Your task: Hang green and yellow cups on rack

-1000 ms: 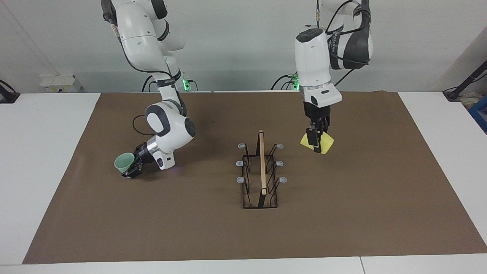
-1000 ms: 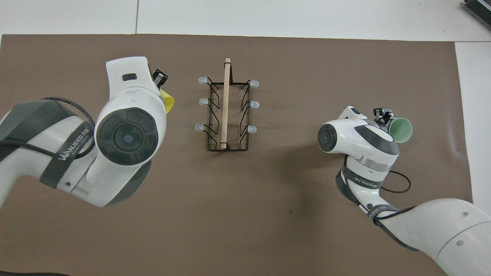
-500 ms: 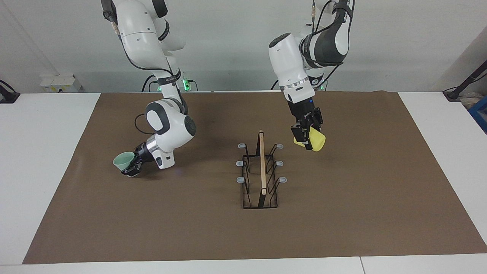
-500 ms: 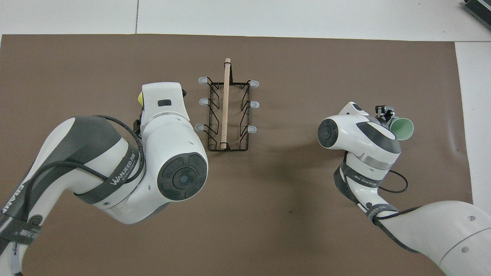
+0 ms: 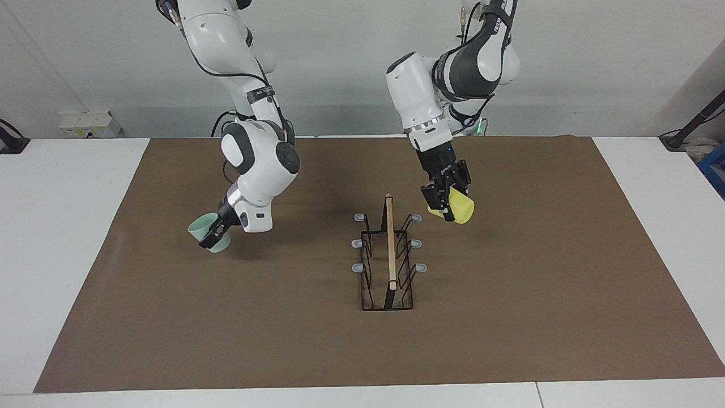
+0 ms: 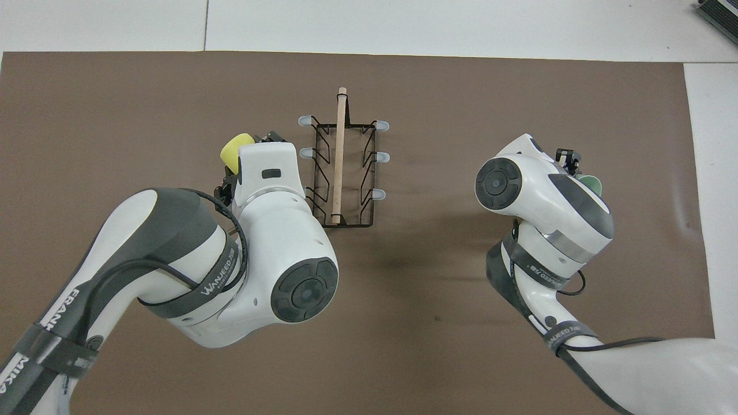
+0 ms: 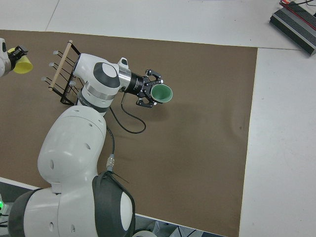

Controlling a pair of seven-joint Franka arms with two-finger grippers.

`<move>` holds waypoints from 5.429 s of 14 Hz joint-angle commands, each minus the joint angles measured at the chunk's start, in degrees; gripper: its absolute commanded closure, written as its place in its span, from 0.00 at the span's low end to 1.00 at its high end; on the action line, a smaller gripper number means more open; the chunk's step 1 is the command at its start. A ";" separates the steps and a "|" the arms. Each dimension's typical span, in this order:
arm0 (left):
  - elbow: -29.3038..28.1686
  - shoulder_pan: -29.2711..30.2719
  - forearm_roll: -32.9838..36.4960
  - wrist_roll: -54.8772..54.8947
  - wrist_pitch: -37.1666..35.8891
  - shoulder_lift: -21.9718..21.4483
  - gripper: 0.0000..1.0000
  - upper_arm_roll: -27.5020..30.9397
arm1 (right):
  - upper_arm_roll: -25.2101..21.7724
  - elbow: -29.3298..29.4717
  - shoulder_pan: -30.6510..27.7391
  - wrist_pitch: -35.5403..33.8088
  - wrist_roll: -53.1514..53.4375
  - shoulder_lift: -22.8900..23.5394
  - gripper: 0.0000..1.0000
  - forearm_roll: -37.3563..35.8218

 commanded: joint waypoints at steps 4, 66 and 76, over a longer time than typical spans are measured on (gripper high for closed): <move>-1.93 -3.16 7.13 -7.40 1.23 1.48 1.00 0.87 | 0.60 5.54 -0.81 -0.09 0.80 -1.97 1.00 13.32; 17.83 37.34 -55.26 118.79 -23.10 -4.13 0.00 1.40 | 1.39 -13.69 10.26 25.57 -123.56 0.67 1.00 195.12; 17.84 42.09 -54.38 118.62 -32.43 -5.89 0.00 -7.39 | 1.47 -14.83 10.35 27.23 -123.21 -0.04 0.00 195.03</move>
